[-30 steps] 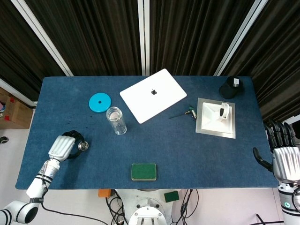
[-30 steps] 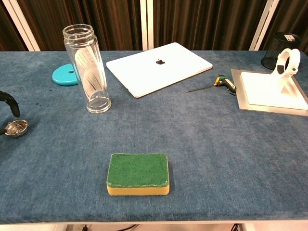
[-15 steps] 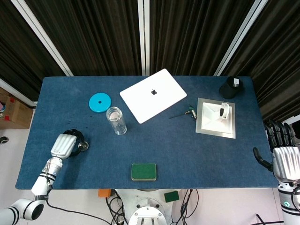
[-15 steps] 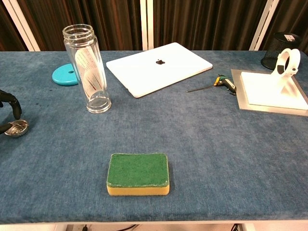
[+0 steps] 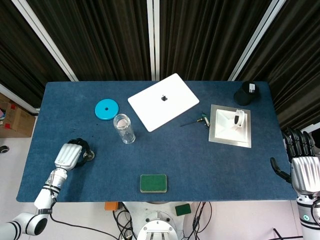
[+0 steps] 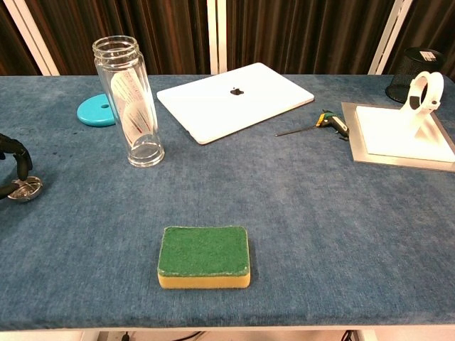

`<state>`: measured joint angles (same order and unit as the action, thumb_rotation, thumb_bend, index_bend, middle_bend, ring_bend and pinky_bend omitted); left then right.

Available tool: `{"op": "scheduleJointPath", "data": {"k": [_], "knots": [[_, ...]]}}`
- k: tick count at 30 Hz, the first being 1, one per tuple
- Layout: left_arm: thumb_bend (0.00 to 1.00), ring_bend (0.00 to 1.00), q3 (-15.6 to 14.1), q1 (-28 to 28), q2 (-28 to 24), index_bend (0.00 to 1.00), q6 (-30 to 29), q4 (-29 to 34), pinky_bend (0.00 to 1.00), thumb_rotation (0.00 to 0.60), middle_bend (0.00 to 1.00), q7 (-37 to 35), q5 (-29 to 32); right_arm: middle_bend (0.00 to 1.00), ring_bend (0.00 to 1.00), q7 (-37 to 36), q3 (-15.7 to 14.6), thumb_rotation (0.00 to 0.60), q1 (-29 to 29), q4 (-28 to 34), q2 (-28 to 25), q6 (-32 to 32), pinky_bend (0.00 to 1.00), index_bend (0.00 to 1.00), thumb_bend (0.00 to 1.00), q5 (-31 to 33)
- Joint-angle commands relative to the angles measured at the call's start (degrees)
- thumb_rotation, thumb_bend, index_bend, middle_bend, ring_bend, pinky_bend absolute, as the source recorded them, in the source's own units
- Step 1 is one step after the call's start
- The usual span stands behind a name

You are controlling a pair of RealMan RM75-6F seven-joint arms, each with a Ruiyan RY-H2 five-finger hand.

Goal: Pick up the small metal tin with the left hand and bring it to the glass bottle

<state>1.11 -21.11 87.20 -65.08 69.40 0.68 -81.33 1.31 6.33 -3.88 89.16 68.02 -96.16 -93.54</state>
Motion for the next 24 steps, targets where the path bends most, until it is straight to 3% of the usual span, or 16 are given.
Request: {"op": "scheduleJointPath", "data": {"k": [1,24], "knots": [[0.38,0.23,0.00,0.01,0.05,0.54,-0.04,-0.04,0.29,0.600,0.36,-0.13,-0.04,0.00,0.00,-0.01,-0.02,0.600,-0.03,-0.02,0.03,0.08,0.00,0.00,0.33,0.02],[0.41,0.25,0.24,-0.06,-0.08,0.58,0.04,0.50,0.30,0.600,0.37,-1.42,0.00,0.00,0.00,-0.42,-0.10,0.600,-0.10,-0.26,0.00,0.61,0.00,0.00,0.33,0.46]]}}
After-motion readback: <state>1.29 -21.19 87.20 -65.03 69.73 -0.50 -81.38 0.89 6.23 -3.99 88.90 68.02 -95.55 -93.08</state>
